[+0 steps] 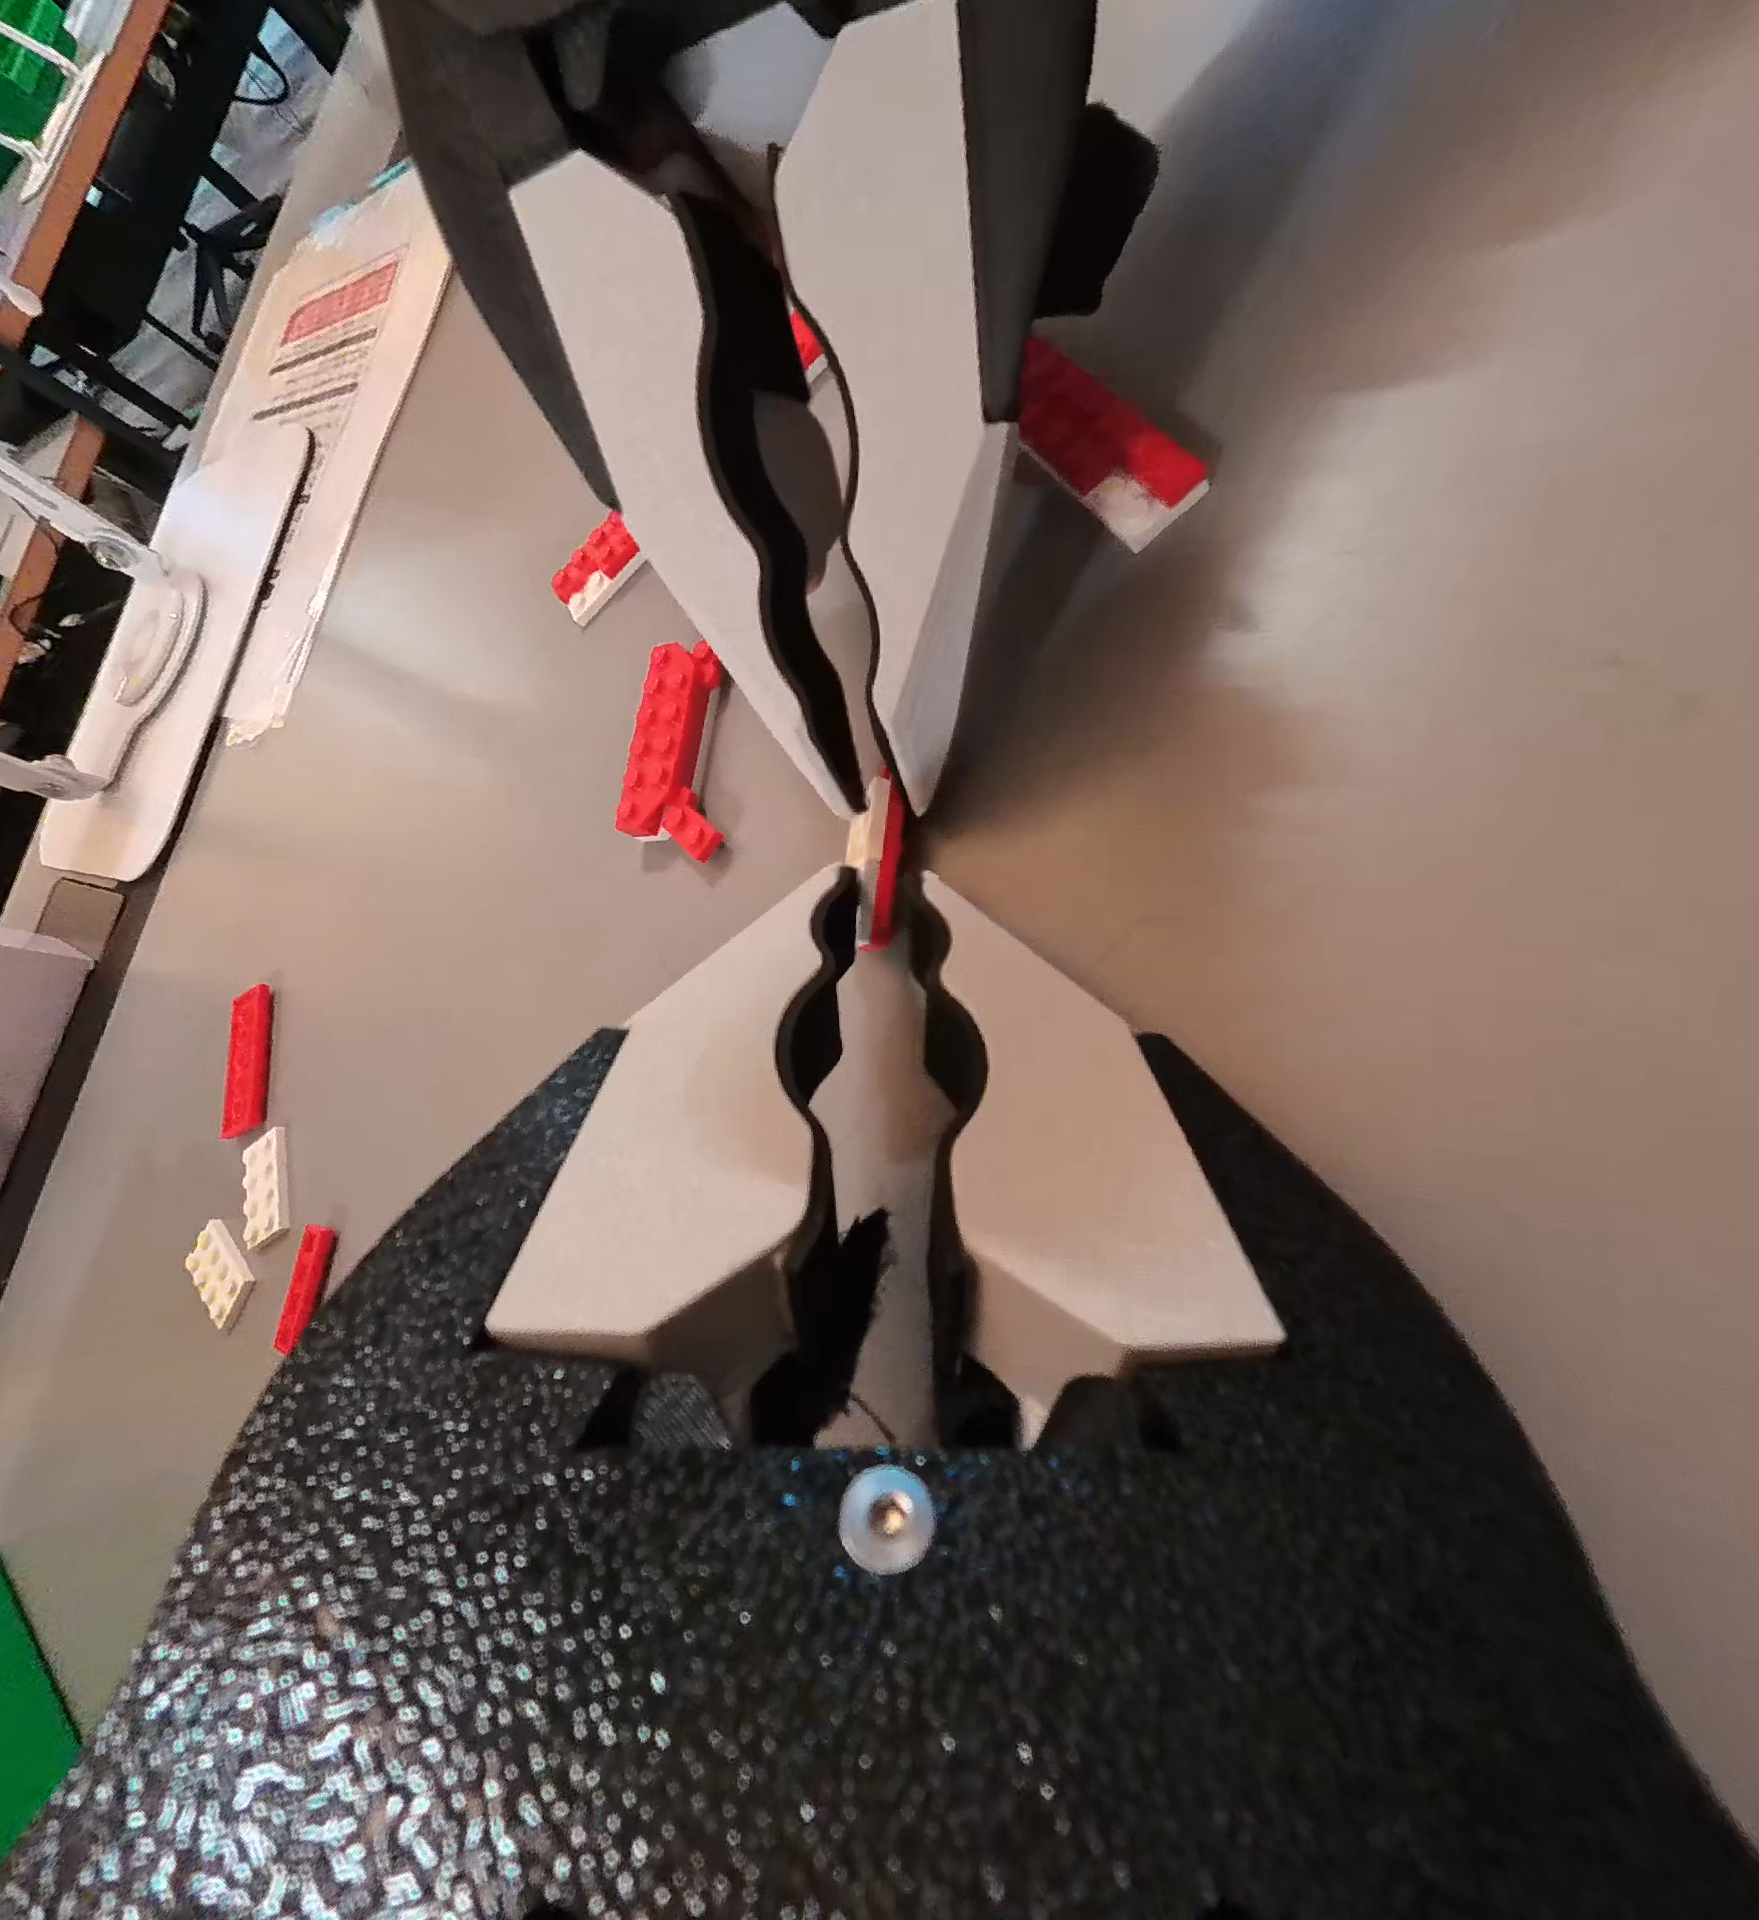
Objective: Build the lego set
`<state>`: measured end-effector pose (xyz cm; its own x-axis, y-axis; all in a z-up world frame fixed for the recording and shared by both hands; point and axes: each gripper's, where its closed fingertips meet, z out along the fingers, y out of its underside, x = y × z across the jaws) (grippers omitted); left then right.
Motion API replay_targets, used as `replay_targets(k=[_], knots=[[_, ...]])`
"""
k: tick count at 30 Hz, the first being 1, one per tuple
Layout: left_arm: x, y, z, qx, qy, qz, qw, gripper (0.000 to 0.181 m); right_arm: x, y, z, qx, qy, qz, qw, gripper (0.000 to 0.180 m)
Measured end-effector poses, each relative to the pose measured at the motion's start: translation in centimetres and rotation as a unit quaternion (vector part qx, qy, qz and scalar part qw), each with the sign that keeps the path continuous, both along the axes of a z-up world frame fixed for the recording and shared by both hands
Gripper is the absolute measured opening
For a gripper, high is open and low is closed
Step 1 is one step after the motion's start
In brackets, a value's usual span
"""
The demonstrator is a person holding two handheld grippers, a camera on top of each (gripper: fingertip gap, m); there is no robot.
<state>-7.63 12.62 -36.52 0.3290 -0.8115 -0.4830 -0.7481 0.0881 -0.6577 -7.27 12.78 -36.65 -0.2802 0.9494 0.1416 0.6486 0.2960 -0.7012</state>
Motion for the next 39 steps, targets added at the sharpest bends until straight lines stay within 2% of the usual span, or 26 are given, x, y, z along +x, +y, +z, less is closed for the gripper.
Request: replay_targets(k=[17,25,27,29,33,39], knots=[[-0.7,0.3,0.4,0.012,-0.013,0.015,1.000,0.016,0.0,0.0,0.0,0.029,-0.001,0.013,1.000,0.007],[-1.5,0.3,1.2,0.004,-0.052,0.025,0.998,0.022,0.3,-0.2,-0.3,0.089,-0.035,0.021,0.995,0.011],[-1.8,0.3,1.6,0.002,-0.067,0.028,0.997,0.023,0.4,-0.5,-0.1,0.074,-0.038,0.024,0.996,0.019],[-2.0,0.3,2.1,0.004,-0.084,0.031,0.996,0.023,0.2,-0.8,0.4,0.035,-0.025,0.013,0.999,0.019],[-2.2,0.2,2.6,0.003,-0.105,0.029,0.994,0.022,-0.8,0.5,1.2,-0.046,0.001,-0.064,0.997,0.018],[-2.4,0.0,1.7,-0.008,-0.088,0.028,0.996,0.017,-2.0,2.1,0.5,-0.081,-0.017,-0.141,0.987,0.018]])
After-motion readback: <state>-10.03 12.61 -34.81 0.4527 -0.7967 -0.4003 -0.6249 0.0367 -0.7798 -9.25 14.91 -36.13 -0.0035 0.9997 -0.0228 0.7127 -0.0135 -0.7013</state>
